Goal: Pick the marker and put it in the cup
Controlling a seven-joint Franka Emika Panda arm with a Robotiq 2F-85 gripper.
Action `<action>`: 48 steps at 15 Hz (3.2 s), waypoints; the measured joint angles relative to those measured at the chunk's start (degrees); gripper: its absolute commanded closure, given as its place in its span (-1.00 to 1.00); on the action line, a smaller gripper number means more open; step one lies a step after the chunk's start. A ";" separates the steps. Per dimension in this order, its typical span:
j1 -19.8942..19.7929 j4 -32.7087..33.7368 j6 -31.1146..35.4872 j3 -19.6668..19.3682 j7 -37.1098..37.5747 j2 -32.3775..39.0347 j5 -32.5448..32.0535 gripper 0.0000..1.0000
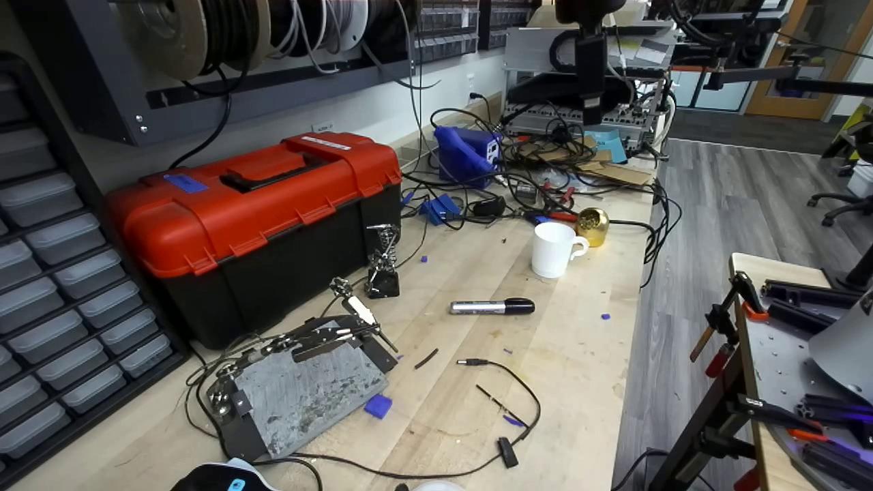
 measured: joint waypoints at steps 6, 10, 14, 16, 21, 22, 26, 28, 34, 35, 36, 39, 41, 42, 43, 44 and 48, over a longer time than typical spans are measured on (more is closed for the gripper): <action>2.89 3.50 1.93 2.42 0.00 4.63 -4.82 -1.00; 3.55 2.94 7.77 2.83 -1.24 5.50 -5.99 -1.00; 3.55 1.50 13.39 2.80 -1.61 5.44 -5.98 -1.00; 3.54 1.19 13.88 2.74 -1.61 5.44 -5.76 -1.00; 3.54 1.15 13.92 2.70 -1.61 5.43 -5.74 -1.00; 3.55 1.17 13.92 2.70 -1.61 5.51 -5.91 -1.00; 3.55 2.42 14.85 2.71 -1.54 8.26 -5.92 -1.00; 3.55 3.29 16.88 2.71 -1.77 10.91 -5.84 -1.00; 3.64 5.11 23.26 2.78 -5.61 19.23 -4.98 -1.00; 3.74 5.42 23.54 2.80 -6.33 20.46 -4.74 -1.00; 3.85 5.73 23.75 2.80 -6.91 21.59 -4.37 -1.00; 4.03 6.39 24.69 2.81 -8.82 24.33 -3.57 -1.00; 4.16 6.84 25.90 2.84 -9.87 25.95 -3.53 -1.00; 4.27 7.20 26.47 2.86 -10.35 26.87 -3.52 -1.00; 4.41 7.72 26.82 2.87 -10.83 27.84 -3.51 -1.00; 4.60 8.26 27.05 2.88 -11.15 28.86 -3.51 -1.00; 5.15 10.37 27.17 3.19 -12.74 32.85 -3.13 -1.00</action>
